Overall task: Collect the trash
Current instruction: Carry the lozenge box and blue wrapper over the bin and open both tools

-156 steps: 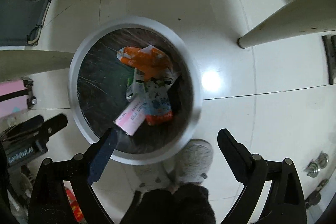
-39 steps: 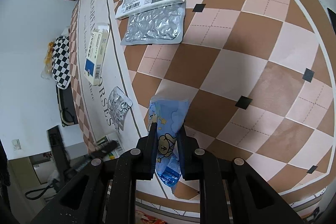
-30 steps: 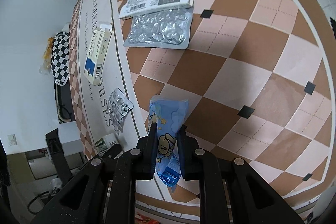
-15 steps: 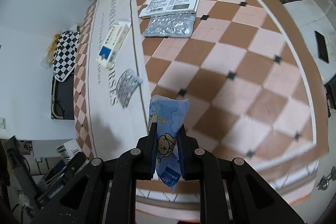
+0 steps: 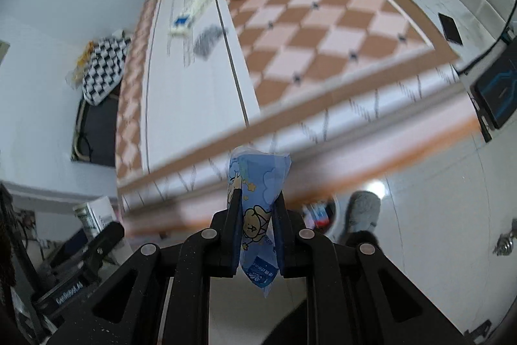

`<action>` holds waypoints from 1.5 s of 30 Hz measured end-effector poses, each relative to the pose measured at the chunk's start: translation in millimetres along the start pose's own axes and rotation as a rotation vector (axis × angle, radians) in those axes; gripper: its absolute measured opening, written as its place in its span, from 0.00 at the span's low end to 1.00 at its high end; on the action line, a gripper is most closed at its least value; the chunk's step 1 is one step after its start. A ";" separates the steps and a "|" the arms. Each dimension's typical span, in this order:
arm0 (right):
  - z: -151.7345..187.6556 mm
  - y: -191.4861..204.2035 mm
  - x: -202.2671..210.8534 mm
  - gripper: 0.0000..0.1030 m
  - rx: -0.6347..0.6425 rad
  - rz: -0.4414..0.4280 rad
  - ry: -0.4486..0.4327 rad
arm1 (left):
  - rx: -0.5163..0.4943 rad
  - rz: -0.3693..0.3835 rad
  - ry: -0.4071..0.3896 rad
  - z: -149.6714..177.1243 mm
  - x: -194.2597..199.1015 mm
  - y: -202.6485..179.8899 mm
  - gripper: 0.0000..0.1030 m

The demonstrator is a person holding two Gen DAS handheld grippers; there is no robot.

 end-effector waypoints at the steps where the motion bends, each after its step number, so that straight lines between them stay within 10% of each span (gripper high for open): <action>1: 11.5 -0.8 -1.3 0.17 0.013 0.010 0.007 | -0.004 0.000 0.013 10.1 -2.7 -0.8 0.93; 16: 162.5 -88.3 -158.5 0.17 0.232 0.160 0.276 | 0.107 0.023 0.263 141.4 -189.5 -6.2 0.93; 28: 162.6 -153.0 -322.4 0.17 0.124 0.113 0.296 | 0.264 0.264 0.395 159.4 -373.7 -3.5 0.93; 41: 168.0 -163.7 -419.5 0.18 0.085 0.086 0.285 | 0.228 0.242 0.414 163.0 -407.4 11.6 0.95; 45: 169.6 -163.8 -426.4 0.65 0.072 0.072 0.287 | 0.222 0.215 0.401 164.0 -401.5 15.5 0.96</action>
Point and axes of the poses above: each gripper's, at about its wrist camera, not at the fingertips, and x roughly against the way its jaws point, y to its left, z to its underside, the point moved 4 cm from there along -x, roughly the way its jaws point, and after that the axes turned 4 degrees about -y, right-handed, at the moved point
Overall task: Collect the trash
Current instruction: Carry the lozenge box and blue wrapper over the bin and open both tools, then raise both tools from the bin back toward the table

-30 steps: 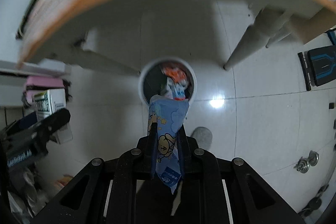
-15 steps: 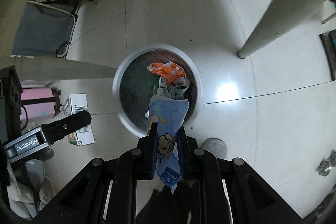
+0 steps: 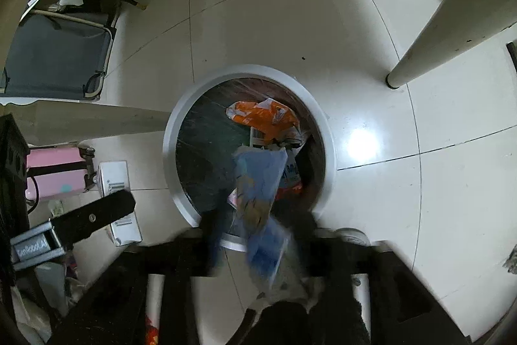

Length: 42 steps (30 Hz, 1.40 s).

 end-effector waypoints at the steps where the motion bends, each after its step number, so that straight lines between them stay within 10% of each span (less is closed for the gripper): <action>1: -0.2 -0.2 2.2 0.75 -0.001 -0.002 -0.009 | 0.003 -0.004 -0.007 0.9 2.4 0.8 0.96; 7: 2.4 3.1 20.8 0.94 0.038 0.061 -0.024 | -0.013 -0.061 -0.045 9.7 23.4 -0.5 0.96; 26: 22.5 8.4 109.8 0.97 0.135 0.292 -0.092 | -0.078 -0.117 -0.125 36.6 91.7 -37.3 0.96; 42: 60.7 77.4 282.4 0.97 0.153 0.231 -0.112 | -0.100 -0.200 -0.216 86.4 257.3 -52.8 0.96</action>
Point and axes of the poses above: each gripper's, at about its wrist camera, not at the fingertips, and x roughly against the way its jaws point, y to its left, z to its underside, the point moved 4 cm from there along -x, roughly the way its jaws point, and after that the axes turned 4 degrees about -y, right-handed, at the moved point
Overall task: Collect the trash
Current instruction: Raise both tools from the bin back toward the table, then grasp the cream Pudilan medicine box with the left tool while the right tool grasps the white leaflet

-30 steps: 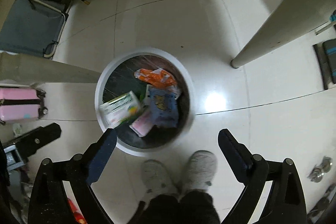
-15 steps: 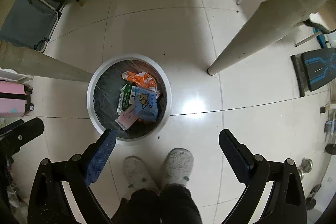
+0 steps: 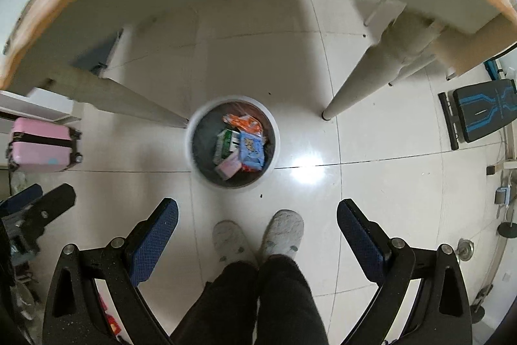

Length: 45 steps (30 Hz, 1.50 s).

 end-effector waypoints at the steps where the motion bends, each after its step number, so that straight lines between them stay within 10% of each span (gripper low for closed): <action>1: -0.9 2.0 15.5 0.97 -0.006 -0.008 -0.006 | -0.003 -0.007 -0.008 -1.2 11.6 0.6 0.96; 16: -122.1 2.0 182.3 0.97 -0.101 -0.144 -0.157 | 0.056 -0.120 -0.221 -111.9 139.2 -2.0 0.96; 27: -352.5 -35.9 152.7 0.97 0.062 -0.154 -0.073 | 0.159 -0.183 -0.210 -284.2 110.8 -33.9 0.96; 36: -557.0 -46.0 66.5 0.97 0.358 -0.020 0.066 | -0.230 -0.230 -0.200 -442.7 35.1 -91.4 0.95; 45: -634.1 -32.8 -7.6 0.97 0.528 -0.017 0.240 | -0.501 -0.145 -0.023 -519.6 -31.7 -123.4 0.95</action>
Point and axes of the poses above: each gripper's, at about its wrist camera, not at the fingertips, and x roughly against the way its jaws point, y to its left, z to its underside, the point moved 4 cm from there along -x, roughly the way its jaws point, and after that the axes turned 4 degrees about -y, right-handed, at the moved point
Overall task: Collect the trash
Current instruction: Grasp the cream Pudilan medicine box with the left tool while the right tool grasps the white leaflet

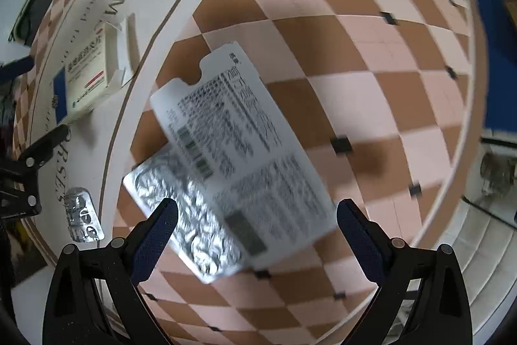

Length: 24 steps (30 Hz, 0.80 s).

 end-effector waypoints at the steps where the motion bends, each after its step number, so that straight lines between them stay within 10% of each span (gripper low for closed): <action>1: -5.0 0.1 -3.9 0.97 0.017 -0.012 0.012 | -0.019 0.009 0.017 -3.0 -4.9 -1.2 0.95; 11: -47.4 -3.7 -15.8 0.98 0.075 -0.021 0.063 | -0.070 0.106 0.089 -9.3 -28.9 2.2 0.94; 14: -54.7 -1.9 -15.2 0.92 0.096 0.027 0.061 | -0.044 0.172 0.086 -6.4 -23.8 3.5 0.74; 24: -53.9 -1.5 -4.1 0.83 0.047 0.044 0.001 | 0.035 0.149 0.067 5.8 -15.0 12.4 0.72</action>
Point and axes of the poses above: each gripper's, at about its wrist camera, not at the fingertips, and x roughly against the way its jaws point, y to its left, z to its underside, the point moved 4 cm from there along -x, roughly the way its jaws point, and after that the axes turned 4 degrees about -y, right-handed, at the moved point
